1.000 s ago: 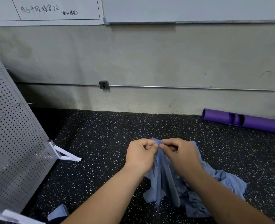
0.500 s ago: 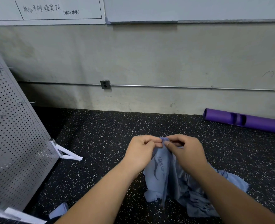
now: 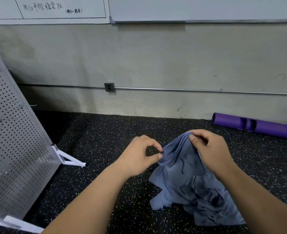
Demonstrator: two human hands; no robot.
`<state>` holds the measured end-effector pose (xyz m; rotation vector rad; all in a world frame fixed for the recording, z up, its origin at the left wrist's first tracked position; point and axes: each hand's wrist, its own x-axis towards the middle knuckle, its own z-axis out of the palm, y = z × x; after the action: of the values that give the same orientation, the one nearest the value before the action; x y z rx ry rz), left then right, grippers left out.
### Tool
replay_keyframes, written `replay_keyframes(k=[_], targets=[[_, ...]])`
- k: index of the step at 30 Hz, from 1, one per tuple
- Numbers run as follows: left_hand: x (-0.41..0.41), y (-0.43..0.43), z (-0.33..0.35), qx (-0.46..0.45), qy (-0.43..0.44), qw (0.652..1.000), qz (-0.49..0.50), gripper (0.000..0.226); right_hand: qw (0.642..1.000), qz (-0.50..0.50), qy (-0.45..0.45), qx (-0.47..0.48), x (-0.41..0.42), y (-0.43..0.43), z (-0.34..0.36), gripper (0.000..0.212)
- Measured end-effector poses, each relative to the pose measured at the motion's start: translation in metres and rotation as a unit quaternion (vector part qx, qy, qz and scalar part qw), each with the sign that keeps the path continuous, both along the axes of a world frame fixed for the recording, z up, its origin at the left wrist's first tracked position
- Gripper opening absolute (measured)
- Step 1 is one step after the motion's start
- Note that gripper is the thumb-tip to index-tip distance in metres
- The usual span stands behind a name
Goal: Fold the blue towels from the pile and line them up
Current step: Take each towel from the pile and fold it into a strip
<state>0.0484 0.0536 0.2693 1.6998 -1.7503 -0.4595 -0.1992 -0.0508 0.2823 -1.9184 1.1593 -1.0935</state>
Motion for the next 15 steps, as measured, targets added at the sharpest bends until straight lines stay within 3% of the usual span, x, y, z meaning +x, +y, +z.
replay_keyframes(k=[4, 9, 12, 15], targets=[[-0.007, 0.000, -0.005, 0.011, -0.082, 0.996, -0.032, 0.036, 0.999, 0.004, -0.036, 0.008, -0.001, -0.001, 0.004, 0.016], [-0.004, -0.003, -0.007, -0.015, -0.200, 0.980, 0.019, 0.029, 0.998, 0.012, -0.056, 0.014, -0.006, -0.007, 0.005, 0.017], [0.002, -0.005, -0.006, -0.026, -0.203, 0.977, 0.052, 0.016, 0.998, 0.020, -0.056, 0.013, -0.010, -0.009, 0.004, 0.018], [0.008, -0.005, -0.005, -0.028, -0.147, 0.987, 0.058, 0.010, 0.999, 0.027, -0.042, 0.010, -0.014, -0.011, 0.002, 0.021]])
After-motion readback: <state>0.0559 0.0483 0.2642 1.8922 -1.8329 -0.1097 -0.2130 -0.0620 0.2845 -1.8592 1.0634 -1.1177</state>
